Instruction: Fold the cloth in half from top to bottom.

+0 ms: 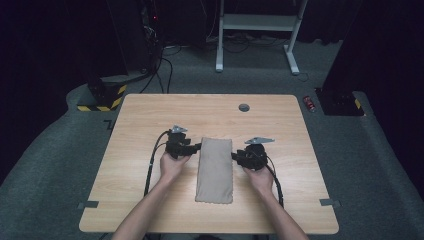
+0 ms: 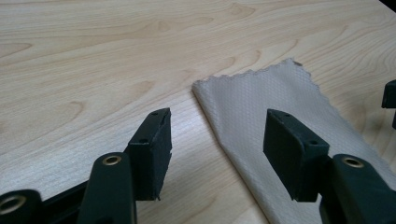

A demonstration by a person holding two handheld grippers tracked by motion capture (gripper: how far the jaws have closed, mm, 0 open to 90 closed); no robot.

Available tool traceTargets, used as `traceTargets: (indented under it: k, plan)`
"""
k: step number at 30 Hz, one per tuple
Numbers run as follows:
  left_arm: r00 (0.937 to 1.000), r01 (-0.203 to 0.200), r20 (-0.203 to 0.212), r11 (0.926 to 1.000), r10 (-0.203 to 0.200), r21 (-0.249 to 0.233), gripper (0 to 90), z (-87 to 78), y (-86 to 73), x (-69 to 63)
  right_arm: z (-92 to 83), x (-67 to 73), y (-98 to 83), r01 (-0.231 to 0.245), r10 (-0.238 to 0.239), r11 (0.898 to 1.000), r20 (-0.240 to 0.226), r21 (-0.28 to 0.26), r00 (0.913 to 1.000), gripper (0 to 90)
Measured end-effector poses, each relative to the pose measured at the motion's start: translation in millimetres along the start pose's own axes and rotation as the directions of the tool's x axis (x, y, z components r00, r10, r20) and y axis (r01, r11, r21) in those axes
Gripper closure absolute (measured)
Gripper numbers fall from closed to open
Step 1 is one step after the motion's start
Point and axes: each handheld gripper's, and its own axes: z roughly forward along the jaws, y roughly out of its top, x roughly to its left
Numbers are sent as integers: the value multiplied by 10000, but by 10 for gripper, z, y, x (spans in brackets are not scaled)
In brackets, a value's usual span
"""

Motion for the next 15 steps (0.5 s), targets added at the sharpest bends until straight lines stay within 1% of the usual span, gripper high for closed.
traceTargets:
  k: [2, 4, 5, 6, 7, 8, 9, 10, 11, 13, 14, 15]
  plan:
    - [10000, 62, -48, 10000, -62, -17, 429, 19, 0, 19, 32, -30, 31, -31, 31, 10000, 164, -23, 9999, 677]
    - [9999, 40, -106, 10000, -41, -37, 435, 34, 2, 30, 56, -39, 57, -207, 209, 9998, 303, -67, 9993, 691]
    - [9999, -95, -52, 9993, 97, 365, 436, 61, 31, 33, 76, -47, 75, -233, 232, 9997, 318, 26, 9992, 697]
    - [9989, -386, -240, 9976, 400, 568, 424, 94, 64, 26, 99, -50, 92, -218, 215, 9997, 381, 72, 9990, 702]
    - [9982, -497, -302, 9966, 518, 654, 429, 110, 101, 19, 122, -52, 112, -151, 146, 9998, 466, 109, 9988, 704]
    - [9979, -555, -304, 9967, 574, 591, 429, 116, 139, 20, 144, -52, 133, -126, 117, 9998, 550, 159, 9984, 705]
    - [9983, -496, -281, 9977, 510, 472, 438, 118, 169, 26, 160, -51, 148, -148, 140, 9998, 621, 124, 9980, 708]
    - [9985, -466, -257, 9975, 481, 528, 439, 131, 199, 31, 175, -60, 160, -156, 150, 9998, 664, 90, 9977, 708]
    - [9985, -452, -283, 9974, 468, 558, 438, 154, 220, 28, 196, -70, 176, -235, 223, 9996, 657, 178, 9976, 707]
    - [9974, -576, -398, 9969, 598, 532, 444, 203, 235, 24, 232, -88, 205, -256, 241, 9995, 733, 194, 9970, 705]
    - [9978, -525, -375, 9965, 550, 656, 447, 238, 241, 31, 250, -94, 226, -276, 258, 9994, 759, 224, 9968, 705]
    - [9979, -476, -393, 9958, 507, 778, 442, 277, 242, 42, 263, -100, 240, -237, 225, 9996, 847, 125, 9962, 706]
